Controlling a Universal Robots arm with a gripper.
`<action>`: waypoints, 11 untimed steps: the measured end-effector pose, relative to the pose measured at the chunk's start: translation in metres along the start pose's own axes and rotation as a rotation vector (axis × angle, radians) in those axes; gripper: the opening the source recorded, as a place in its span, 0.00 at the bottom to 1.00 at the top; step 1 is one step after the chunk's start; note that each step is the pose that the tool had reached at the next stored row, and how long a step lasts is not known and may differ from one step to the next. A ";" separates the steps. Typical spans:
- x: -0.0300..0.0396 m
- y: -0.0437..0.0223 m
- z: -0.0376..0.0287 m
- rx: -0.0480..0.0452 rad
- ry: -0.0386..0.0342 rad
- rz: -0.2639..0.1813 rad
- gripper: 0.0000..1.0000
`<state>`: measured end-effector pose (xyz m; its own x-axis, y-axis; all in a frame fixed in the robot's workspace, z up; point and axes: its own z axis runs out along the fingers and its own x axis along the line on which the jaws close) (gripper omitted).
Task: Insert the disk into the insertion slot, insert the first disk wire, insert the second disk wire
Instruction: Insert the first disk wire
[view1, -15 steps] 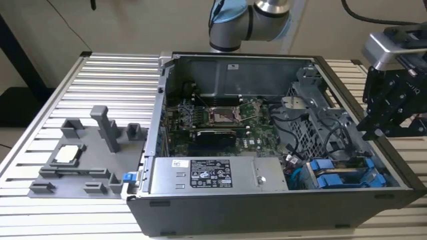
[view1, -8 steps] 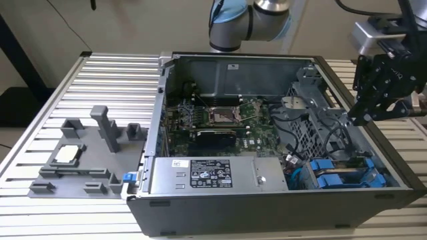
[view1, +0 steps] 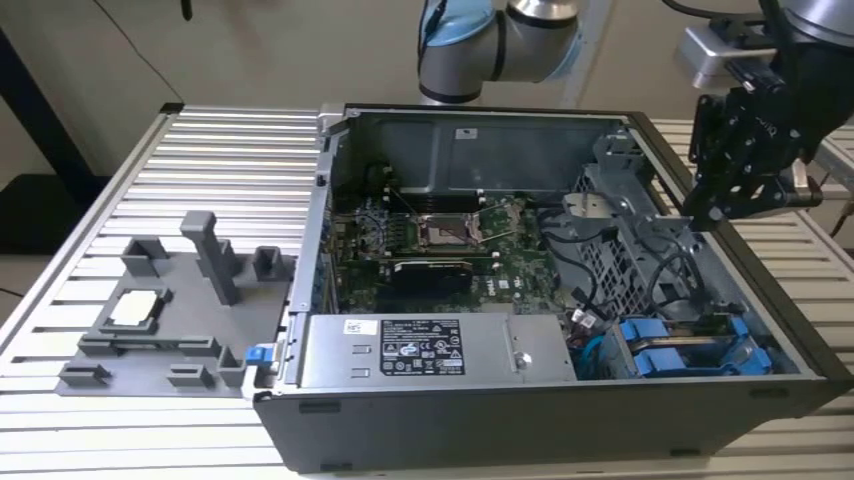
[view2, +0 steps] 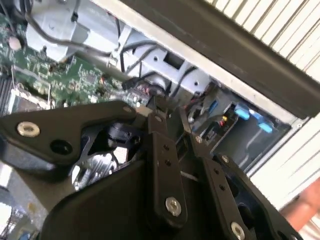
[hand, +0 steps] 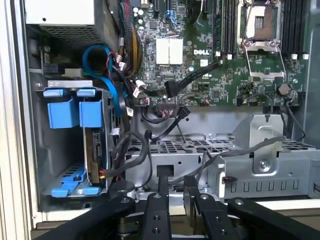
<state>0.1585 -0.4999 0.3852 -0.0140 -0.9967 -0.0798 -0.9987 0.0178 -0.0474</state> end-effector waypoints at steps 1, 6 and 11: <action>0.0001 0.0032 -0.0002 0.0004 0.0001 0.000 0.27; 0.0003 0.0221 -0.0010 0.0026 -0.0001 0.000 0.27; 0.0005 0.0343 -0.0015 0.0033 -0.0001 0.000 0.27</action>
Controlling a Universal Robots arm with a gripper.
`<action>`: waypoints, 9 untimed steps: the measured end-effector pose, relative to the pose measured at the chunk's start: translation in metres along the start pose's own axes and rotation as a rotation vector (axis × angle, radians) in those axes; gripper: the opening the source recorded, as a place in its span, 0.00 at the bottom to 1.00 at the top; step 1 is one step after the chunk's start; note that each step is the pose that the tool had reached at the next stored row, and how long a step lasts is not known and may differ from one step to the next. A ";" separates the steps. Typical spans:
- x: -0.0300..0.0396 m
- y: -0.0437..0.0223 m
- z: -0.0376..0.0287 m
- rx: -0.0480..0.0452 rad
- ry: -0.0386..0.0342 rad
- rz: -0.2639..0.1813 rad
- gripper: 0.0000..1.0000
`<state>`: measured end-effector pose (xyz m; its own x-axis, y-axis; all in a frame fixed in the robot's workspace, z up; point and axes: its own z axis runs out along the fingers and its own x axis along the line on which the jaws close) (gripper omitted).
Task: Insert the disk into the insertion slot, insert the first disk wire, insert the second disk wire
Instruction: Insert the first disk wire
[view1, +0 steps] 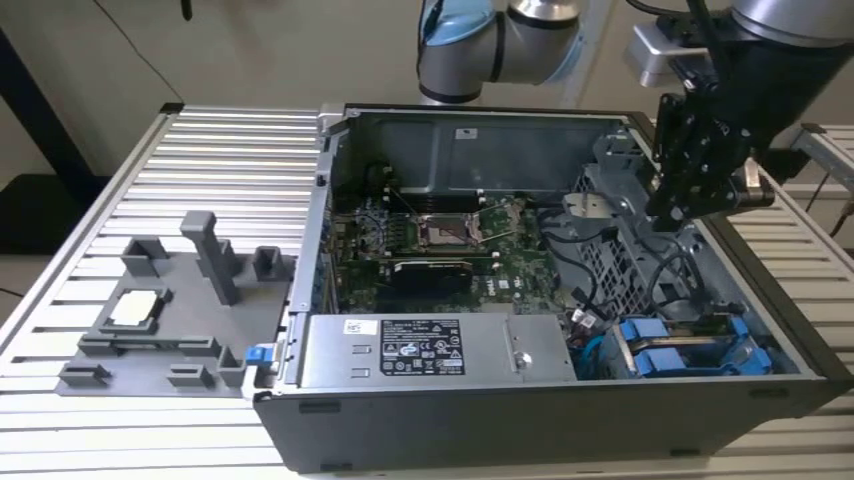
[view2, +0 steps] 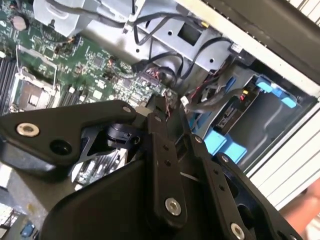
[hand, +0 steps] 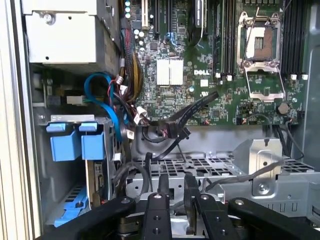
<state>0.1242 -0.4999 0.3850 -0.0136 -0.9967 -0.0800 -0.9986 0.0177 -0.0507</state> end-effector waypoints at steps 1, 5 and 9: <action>0.0000 0.0014 0.0000 0.0000 -0.0001 0.000 0.27; 0.0001 0.0033 -0.0002 0.0000 0.0001 0.000 0.27; 0.0001 0.0035 -0.0002 0.0000 0.0000 0.000 0.27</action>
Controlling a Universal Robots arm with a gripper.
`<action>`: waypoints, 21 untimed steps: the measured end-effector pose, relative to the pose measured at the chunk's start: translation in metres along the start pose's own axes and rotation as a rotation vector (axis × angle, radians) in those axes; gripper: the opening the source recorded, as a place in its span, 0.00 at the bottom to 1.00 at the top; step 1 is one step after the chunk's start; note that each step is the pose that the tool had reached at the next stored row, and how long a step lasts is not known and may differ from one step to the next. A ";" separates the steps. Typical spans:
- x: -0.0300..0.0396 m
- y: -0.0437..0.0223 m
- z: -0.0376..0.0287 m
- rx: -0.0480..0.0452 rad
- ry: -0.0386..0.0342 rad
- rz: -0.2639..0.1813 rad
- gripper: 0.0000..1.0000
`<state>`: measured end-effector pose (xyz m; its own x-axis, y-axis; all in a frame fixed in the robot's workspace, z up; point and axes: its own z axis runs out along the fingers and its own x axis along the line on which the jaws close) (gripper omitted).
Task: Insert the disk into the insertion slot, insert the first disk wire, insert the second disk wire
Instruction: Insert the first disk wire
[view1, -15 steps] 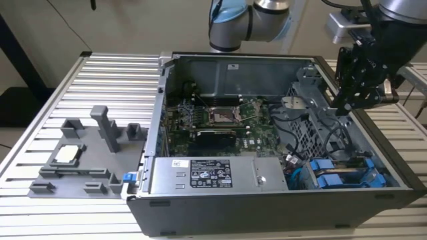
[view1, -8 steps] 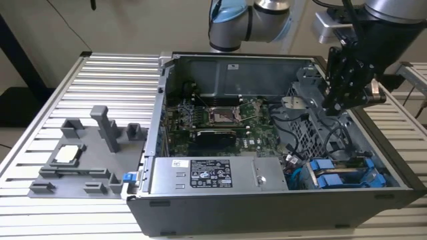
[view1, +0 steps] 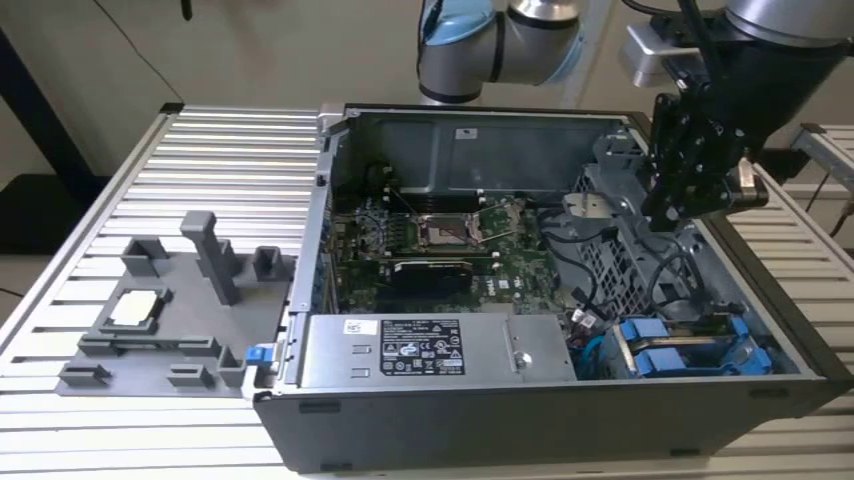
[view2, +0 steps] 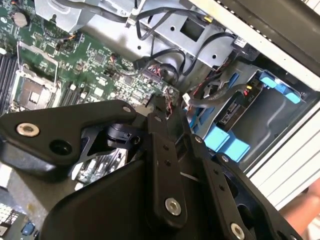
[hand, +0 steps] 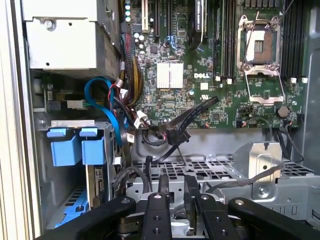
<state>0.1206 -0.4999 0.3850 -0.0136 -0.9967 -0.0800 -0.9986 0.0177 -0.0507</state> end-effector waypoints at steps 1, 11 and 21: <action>0.0000 0.0006 0.0000 0.0001 0.0000 0.000 0.27; 0.0004 0.0167 0.0011 -0.0030 -0.0019 -0.038 0.27; 0.0010 0.0381 0.0041 -0.0065 -0.0030 -0.081 0.27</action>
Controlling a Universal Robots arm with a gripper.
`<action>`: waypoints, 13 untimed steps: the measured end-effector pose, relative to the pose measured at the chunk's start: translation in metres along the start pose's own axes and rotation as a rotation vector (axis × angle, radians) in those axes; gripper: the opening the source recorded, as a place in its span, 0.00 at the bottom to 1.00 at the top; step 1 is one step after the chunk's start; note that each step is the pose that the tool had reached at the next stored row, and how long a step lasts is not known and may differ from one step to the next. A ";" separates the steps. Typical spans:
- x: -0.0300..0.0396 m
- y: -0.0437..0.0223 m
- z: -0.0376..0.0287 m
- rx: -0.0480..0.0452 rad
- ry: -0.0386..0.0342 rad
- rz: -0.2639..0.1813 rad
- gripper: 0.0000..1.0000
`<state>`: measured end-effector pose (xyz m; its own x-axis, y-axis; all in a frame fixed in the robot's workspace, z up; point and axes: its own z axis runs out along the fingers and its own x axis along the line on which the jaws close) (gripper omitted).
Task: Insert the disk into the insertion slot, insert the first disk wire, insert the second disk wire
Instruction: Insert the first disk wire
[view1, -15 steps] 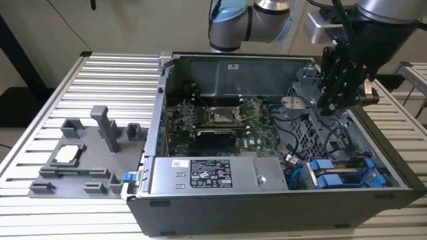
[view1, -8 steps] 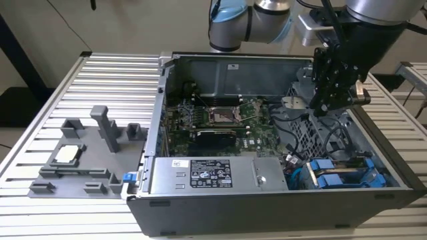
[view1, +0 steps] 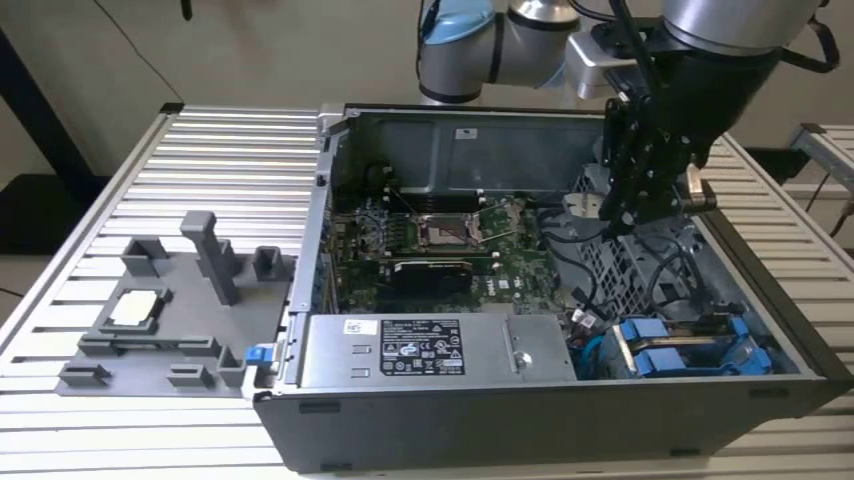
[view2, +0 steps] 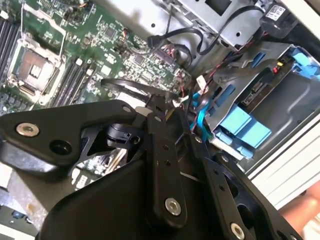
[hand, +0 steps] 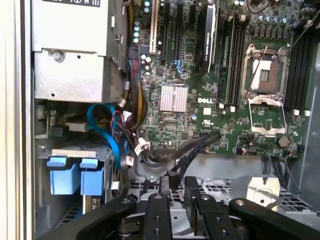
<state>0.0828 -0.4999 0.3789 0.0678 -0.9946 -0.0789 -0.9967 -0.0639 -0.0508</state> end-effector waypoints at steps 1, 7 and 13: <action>0.0000 0.0009 0.0004 -0.0005 -0.0001 -0.006 0.27; -0.0002 0.0065 0.0033 -0.0029 -0.0001 -0.036 0.27; 0.0000 0.0076 0.0063 -0.0043 -0.0008 -0.052 0.27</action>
<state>0.0755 -0.4999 0.3723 0.1200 -0.9898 -0.0770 -0.9919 -0.1163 -0.0506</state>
